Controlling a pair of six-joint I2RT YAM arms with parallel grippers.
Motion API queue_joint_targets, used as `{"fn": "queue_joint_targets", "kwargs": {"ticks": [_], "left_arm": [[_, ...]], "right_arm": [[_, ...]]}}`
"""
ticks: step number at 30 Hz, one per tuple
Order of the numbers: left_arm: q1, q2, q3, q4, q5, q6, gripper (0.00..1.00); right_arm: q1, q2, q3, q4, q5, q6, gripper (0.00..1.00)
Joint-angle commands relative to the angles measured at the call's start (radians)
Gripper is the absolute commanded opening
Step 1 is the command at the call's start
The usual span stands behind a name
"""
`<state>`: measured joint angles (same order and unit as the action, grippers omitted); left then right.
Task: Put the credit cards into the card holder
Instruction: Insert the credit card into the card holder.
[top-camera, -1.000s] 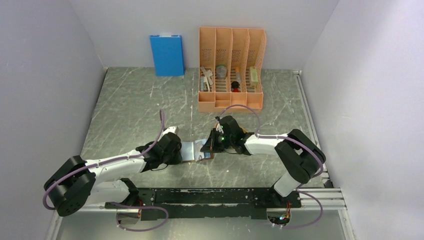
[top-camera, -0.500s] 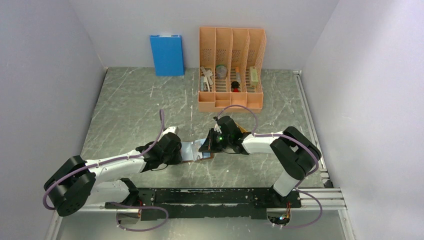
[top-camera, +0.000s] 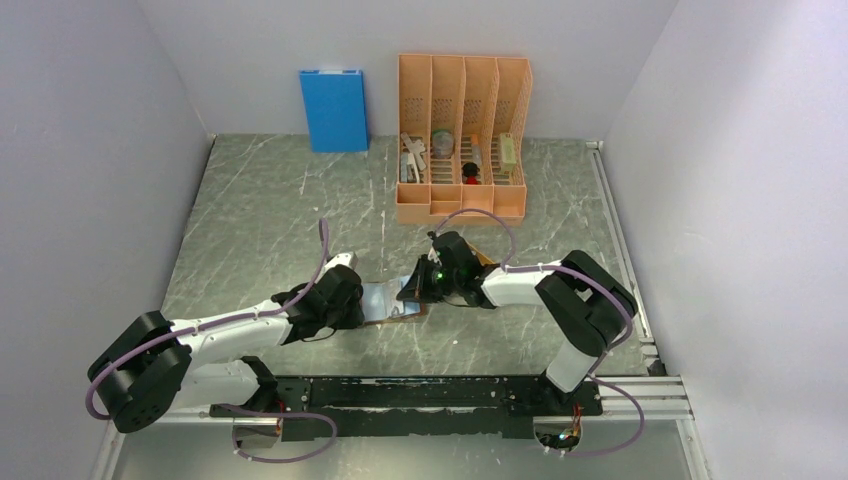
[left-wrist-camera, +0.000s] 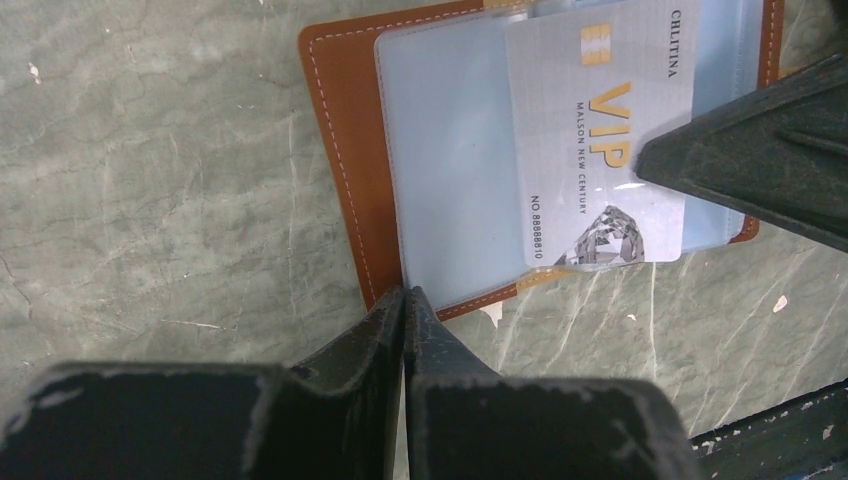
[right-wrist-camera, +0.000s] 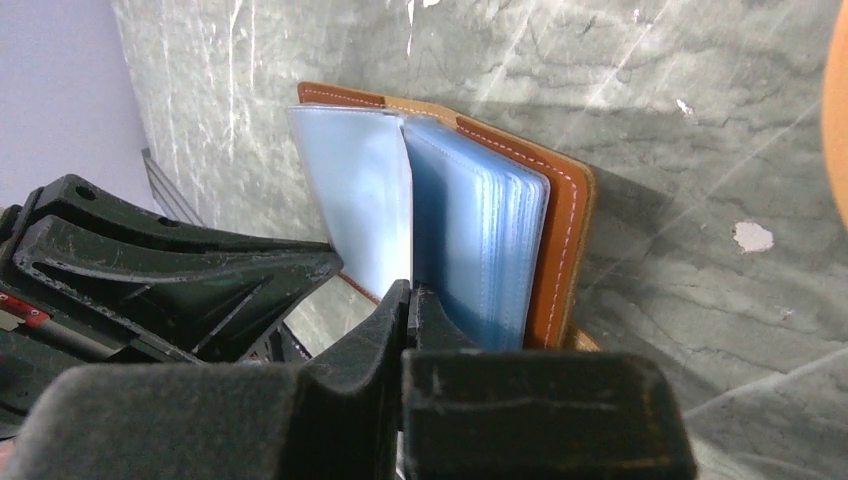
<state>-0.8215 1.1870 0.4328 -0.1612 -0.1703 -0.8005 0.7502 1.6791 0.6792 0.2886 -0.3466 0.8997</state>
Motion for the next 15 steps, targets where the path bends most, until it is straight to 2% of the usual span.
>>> {"fn": "queue_joint_targets", "kwargs": {"ticks": [1,15], "left_arm": [[0.001,0.016,-0.021,-0.008,-0.017,0.005,0.09],[0.002,0.017,-0.019,-0.013,-0.025,0.003,0.09]], "right_arm": [[0.007,0.030,0.018,0.020,0.036,-0.003,0.00],[0.034,0.037,-0.012,0.026,-0.007,-0.010,0.00]]}}
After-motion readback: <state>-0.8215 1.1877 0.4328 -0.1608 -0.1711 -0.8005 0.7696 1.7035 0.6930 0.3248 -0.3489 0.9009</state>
